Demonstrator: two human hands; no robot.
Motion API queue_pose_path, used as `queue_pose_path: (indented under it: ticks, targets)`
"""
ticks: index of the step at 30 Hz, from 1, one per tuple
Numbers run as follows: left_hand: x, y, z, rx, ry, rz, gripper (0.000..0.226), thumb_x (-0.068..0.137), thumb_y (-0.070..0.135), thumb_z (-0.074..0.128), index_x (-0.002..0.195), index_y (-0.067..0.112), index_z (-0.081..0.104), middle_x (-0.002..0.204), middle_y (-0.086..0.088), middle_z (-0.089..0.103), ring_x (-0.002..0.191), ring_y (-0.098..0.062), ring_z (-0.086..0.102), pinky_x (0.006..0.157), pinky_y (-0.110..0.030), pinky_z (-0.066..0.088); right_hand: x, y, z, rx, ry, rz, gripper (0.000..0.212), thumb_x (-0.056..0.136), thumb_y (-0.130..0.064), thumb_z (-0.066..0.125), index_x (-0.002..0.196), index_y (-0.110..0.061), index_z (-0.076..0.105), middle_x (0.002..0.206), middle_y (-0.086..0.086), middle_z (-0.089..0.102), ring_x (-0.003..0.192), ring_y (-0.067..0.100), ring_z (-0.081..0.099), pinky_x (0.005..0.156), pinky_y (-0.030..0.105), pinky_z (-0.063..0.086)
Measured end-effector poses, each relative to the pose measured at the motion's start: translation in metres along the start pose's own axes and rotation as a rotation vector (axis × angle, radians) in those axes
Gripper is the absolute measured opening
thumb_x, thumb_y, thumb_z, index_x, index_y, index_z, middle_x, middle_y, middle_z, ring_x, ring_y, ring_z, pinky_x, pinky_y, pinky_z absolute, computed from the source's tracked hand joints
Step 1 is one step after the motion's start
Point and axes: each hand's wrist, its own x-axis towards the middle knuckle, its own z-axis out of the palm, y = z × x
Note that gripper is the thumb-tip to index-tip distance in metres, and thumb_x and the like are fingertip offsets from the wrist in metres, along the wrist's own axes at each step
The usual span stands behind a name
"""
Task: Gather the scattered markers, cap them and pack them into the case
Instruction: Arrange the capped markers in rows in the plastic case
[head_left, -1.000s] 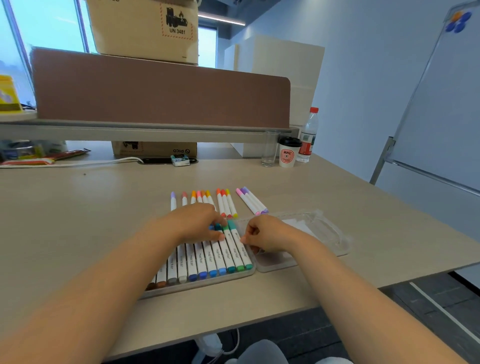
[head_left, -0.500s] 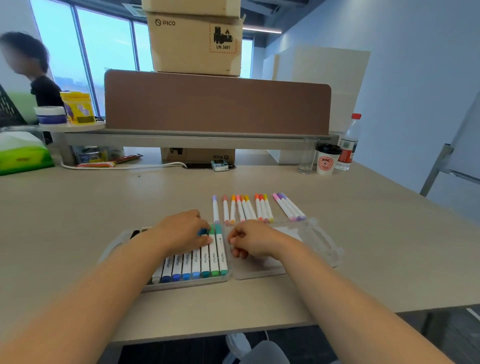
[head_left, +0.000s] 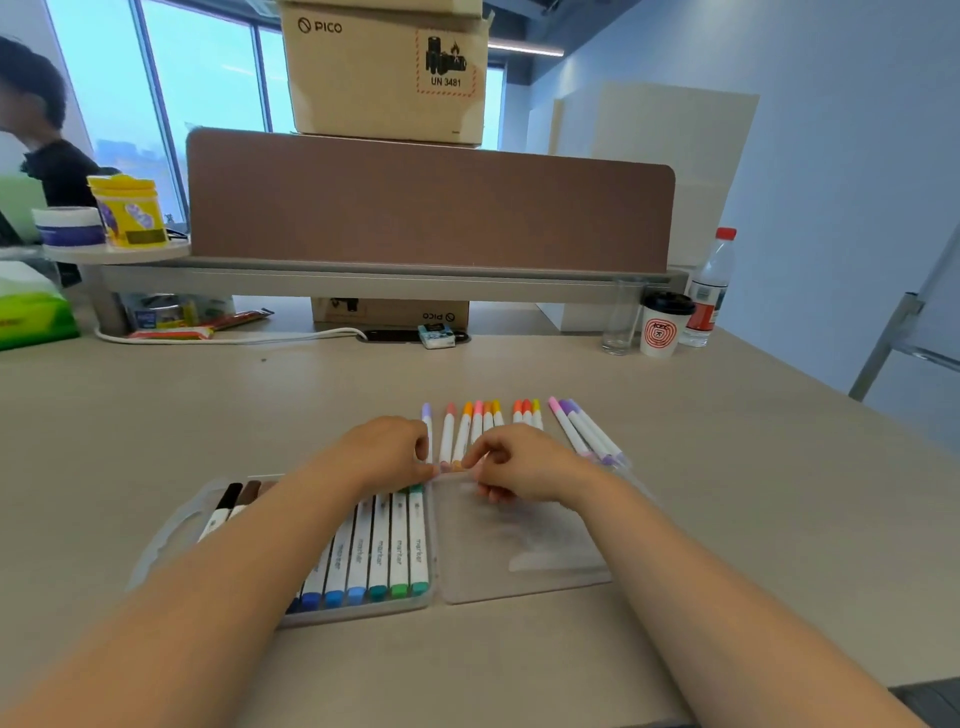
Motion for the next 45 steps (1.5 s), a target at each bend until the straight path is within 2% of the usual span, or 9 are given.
queue_pose_path:
  ticks: [5,9,18,24,30,32,37,40,45]
  targets:
    - [0.005,0.002,0.014,-0.049,0.142,0.042,0.019,0.088,0.039,0.057,0.080,0.023,0.052,0.082,0.003,0.056,0.074,-0.012,0.049,0.061,-0.023,0.033,0.030,0.046,-0.034,-0.269,0.488,0.207,0.026,0.091,-0.008,0.046,0.108,-0.009,0.065,0.106,0.009,0.066,0.098,0.026,0.061,0.091,0.033,0.048]
    - [0.006,-0.001,0.018,-0.121,0.195,0.067,0.018,0.086,0.038,0.060,0.080,0.021,0.058,0.081,0.003,0.060,0.073,-0.012,0.052,0.060,-0.023,0.035,0.035,0.059,-0.047,-0.412,0.503,0.360,0.024,0.092,-0.010,0.049,0.113,-0.006,0.062,0.114,0.016,0.062,0.105,0.031,0.058,0.085,0.032,0.045]
    - [0.000,-0.013,0.014,-0.466,0.055,0.033,0.007,0.086,0.034,0.063,0.080,0.030,0.064,0.082,0.015,0.061,0.075,0.000,0.055,0.060,-0.010,0.037,0.033,0.066,-0.048,-0.331,0.592,0.337,0.025,0.091,-0.008,0.051,0.115,-0.003,0.059,0.120,0.017,0.061,0.112,0.033,0.055,0.086,0.033,0.043]
    - [0.000,-0.014,0.015,-0.483,0.025,0.011,0.007,0.086,0.036,0.062,0.084,0.030,0.064,0.084,0.014,0.062,0.077,0.000,0.057,0.062,-0.011,0.040,0.039,0.073,-0.049,-0.364,0.529,0.391,0.054,0.072,0.005,0.069,0.124,-0.007,0.055,0.132,0.007,0.057,0.113,0.029,0.056,0.085,0.033,0.045]
    - [0.001,-0.017,0.014,-0.498,-0.004,0.003,0.008,0.086,0.035,0.062,0.088,0.029,0.066,0.085,0.015,0.061,0.077,0.001,0.056,0.063,-0.011,0.040,0.038,0.068,-0.048,-0.297,0.687,0.294,0.028,0.086,-0.009,0.060,0.114,-0.008,0.057,0.108,0.012,0.065,0.084,0.026,0.058,0.057,0.025,0.041]
    - [0.001,-0.018,0.014,-0.509,-0.005,0.010,0.005,0.086,0.033,0.062,0.088,0.029,0.065,0.083,0.016,0.060,0.078,0.001,0.056,0.064,-0.012,0.041,0.035,0.060,-0.047,-0.185,0.749,0.220,0.032,0.085,-0.012,0.063,0.116,-0.010,0.058,0.106,0.008,0.065,0.083,0.023,0.059,0.059,0.024,0.044]
    - [0.002,-0.018,0.015,-0.526,-0.007,0.012,0.005,0.087,0.032,0.062,0.089,0.029,0.066,0.084,0.014,0.061,0.079,0.000,0.057,0.065,-0.013,0.042,0.024,0.029,-0.042,0.269,0.494,0.139,0.033,0.082,-0.004,0.065,0.115,-0.008,0.062,0.097,0.005,0.066,0.083,0.015,0.059,0.073,0.026,0.049]
    - [0.002,-0.019,0.015,-0.519,0.002,0.016,0.006,0.087,0.032,0.062,0.089,0.028,0.067,0.083,0.015,0.061,0.078,0.000,0.057,0.065,-0.013,0.042,0.010,0.010,-0.032,0.477,0.228,0.161,0.025,0.087,0.001,0.053,0.107,-0.009,0.064,0.079,0.003,0.064,0.067,0.011,0.059,0.062,0.023,0.054]
    - [-0.001,-0.021,0.013,-0.516,-0.021,0.020,0.012,0.086,0.032,0.064,0.096,0.028,0.069,0.083,0.016,0.062,0.078,0.001,0.059,0.062,-0.012,0.043,-0.008,-0.003,-0.013,0.467,0.030,0.187,0.023,0.090,0.004,0.046,0.094,-0.010,0.063,0.078,0.004,0.064,0.071,0.012,0.061,0.066,0.023,0.055]
